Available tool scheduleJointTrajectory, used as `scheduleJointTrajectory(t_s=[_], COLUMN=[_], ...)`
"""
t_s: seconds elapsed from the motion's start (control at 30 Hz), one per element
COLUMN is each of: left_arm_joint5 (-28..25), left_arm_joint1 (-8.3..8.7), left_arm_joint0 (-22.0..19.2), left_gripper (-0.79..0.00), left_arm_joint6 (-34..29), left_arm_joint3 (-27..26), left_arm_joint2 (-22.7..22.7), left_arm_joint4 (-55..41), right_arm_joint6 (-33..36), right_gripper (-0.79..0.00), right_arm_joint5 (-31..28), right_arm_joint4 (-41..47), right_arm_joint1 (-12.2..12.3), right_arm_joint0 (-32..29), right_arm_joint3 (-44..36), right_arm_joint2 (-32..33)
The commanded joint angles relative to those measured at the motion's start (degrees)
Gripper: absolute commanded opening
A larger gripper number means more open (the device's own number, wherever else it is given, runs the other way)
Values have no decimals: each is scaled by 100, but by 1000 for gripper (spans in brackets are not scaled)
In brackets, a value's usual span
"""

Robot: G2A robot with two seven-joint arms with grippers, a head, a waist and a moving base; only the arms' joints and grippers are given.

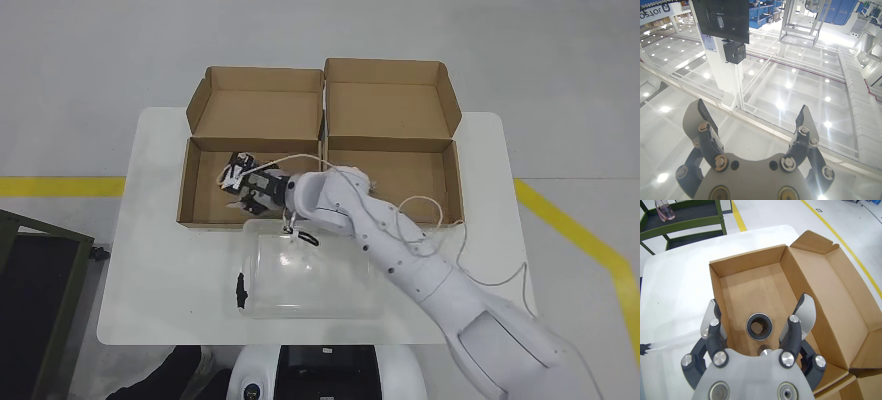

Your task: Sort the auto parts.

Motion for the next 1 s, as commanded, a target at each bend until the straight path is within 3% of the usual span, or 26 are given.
scheduleJointTrajectory(t_s=[0.0,0.23,0.5,0.97], left_arm_joint5=[0,0,0,0], left_arm_joint1=[0,0,0,0], left_arm_joint0=[0,0,0,0], left_gripper=[0,0,0,0], left_arm_joint6=[0,0,0,0], left_arm_joint3=[0,0,0,0], left_arm_joint2=[0,0,0,0], left_arm_joint4=[0,0,0,0], right_arm_joint6=[69,258,-53,-839], right_gripper=[-86,0,0,0], right_arm_joint5=[-75,-552,-1271,-1863], right_arm_joint4=[-53,-113,-294,-527], right_arm_joint1=[80,364,628,1058], right_arm_joint0=[-181,-854,-1555,-2910], right_arm_joint3=[-390,-1515,-2465,-3254], right_arm_joint2=[167,828,1475,3006])
